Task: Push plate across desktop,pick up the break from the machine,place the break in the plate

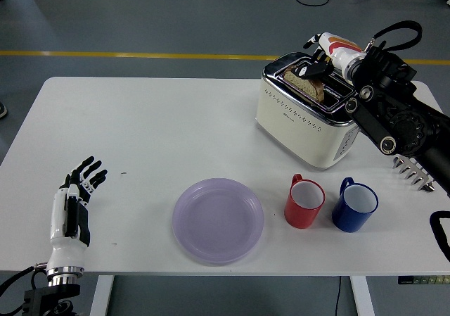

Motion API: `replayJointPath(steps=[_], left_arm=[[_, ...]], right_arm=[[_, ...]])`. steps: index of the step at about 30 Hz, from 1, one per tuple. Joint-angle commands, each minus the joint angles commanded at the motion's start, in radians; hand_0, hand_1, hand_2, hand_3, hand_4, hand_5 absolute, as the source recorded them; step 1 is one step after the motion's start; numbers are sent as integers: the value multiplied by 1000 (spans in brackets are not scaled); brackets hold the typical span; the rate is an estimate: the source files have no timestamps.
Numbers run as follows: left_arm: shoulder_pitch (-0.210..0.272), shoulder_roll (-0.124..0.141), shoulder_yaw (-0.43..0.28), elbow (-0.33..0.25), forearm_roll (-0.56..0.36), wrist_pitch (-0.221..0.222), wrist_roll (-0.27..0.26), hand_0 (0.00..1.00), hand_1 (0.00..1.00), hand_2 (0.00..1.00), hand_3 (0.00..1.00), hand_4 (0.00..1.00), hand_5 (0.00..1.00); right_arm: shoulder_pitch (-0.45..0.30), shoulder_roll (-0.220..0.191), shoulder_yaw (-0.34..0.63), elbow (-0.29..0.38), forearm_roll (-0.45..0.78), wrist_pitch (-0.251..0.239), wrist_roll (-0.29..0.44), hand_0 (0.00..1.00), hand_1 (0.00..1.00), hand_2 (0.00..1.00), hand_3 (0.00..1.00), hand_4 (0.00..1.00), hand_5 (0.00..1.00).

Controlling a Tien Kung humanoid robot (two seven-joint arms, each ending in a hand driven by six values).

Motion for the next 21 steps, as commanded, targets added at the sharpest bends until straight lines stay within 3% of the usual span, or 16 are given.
replayJointPath(steps=[12, 13, 18, 19, 21], left_arm=[[-9, -3, -5, 10, 1, 0, 0, 729, 714, 773, 774, 452, 997], [-9, -3, -5, 10, 1, 0, 0, 727, 712, 772, 771, 452, 998], [-12, -2, -4, 10, -1, 0, 0, 727, 712, 772, 771, 452, 998], [-12, -2, -4, 10, -1, 0, 0, 727, 711, 769, 751, 452, 994], [-12, -2, -3, 11, -2, 1, -1, 727, 711, 769, 751, 452, 994]], right_arm=[[11, 49, -81, -48, -43, -8, -37, 665, 596, 583, 767, 803, 462], [12, 53, -85, -51, -48, -15, -46, 541, 538, 538, 706, 746, 405], [19, 67, -108, -66, -52, -15, -84, 541, 538, 538, 706, 746, 405], [20, 68, -109, -67, -52, -16, -86, 409, 455, 482, 625, 605, 264], [22, 69, -117, -72, -49, -21, -93, 409, 455, 482, 625, 605, 264]])
